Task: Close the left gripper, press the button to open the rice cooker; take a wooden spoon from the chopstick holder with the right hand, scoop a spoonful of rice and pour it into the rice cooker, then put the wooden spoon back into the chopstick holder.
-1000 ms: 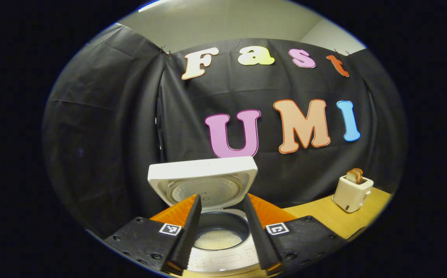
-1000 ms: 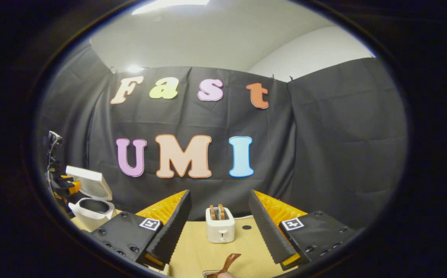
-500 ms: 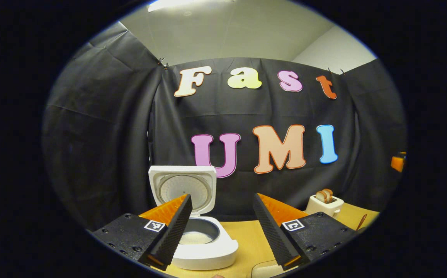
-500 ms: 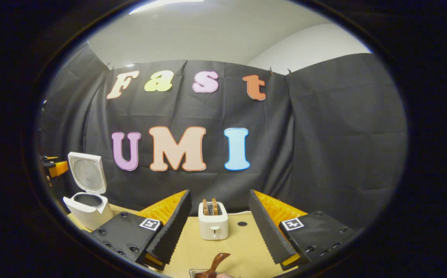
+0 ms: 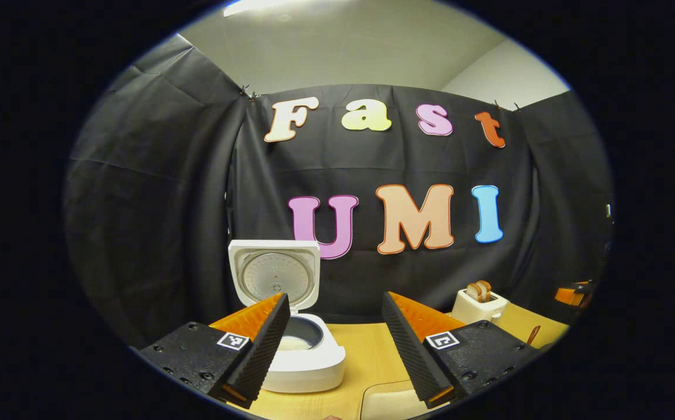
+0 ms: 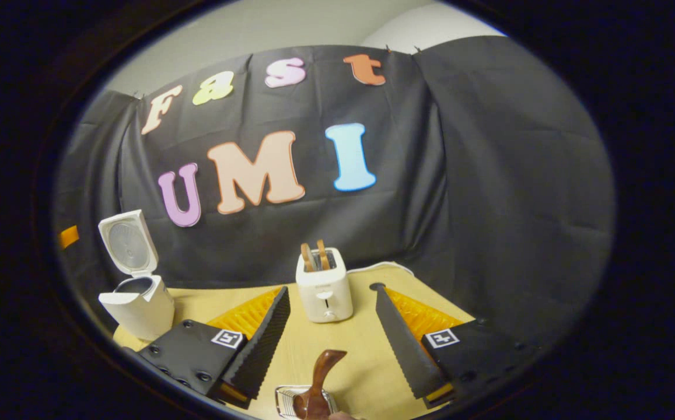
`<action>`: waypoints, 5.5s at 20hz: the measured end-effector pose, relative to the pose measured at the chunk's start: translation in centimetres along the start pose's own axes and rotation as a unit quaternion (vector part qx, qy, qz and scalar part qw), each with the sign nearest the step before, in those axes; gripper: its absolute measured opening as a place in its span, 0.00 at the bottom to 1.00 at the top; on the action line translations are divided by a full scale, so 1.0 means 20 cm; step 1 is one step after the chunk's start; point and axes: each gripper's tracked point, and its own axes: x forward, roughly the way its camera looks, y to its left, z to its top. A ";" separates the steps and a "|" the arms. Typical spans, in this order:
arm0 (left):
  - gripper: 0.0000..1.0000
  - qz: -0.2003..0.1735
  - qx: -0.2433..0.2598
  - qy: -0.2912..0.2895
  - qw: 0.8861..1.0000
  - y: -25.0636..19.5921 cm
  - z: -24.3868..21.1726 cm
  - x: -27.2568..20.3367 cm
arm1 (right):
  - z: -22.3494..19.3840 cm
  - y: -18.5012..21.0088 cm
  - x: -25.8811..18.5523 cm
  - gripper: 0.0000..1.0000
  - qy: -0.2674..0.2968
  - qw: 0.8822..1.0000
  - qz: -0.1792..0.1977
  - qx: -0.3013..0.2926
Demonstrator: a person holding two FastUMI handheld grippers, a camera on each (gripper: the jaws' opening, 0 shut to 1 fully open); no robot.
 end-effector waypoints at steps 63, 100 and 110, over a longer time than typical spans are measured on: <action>0.93 0.019 -0.012 0.021 1.000 0.46 -0.09 -0.09 | -0.30 1.27 -0.22 0.14 0.054 0.977 0.195 -0.072; 0.94 0.037 -0.005 0.055 0.998 0.88 -0.24 -0.05 | -1.06 1.60 -0.08 0.13 0.198 0.969 0.110 0.095; 0.94 0.029 0.002 0.053 0.998 0.82 -0.23 -0.06 | -0.89 1.39 -0.05 0.12 0.210 0.942 0.073 0.251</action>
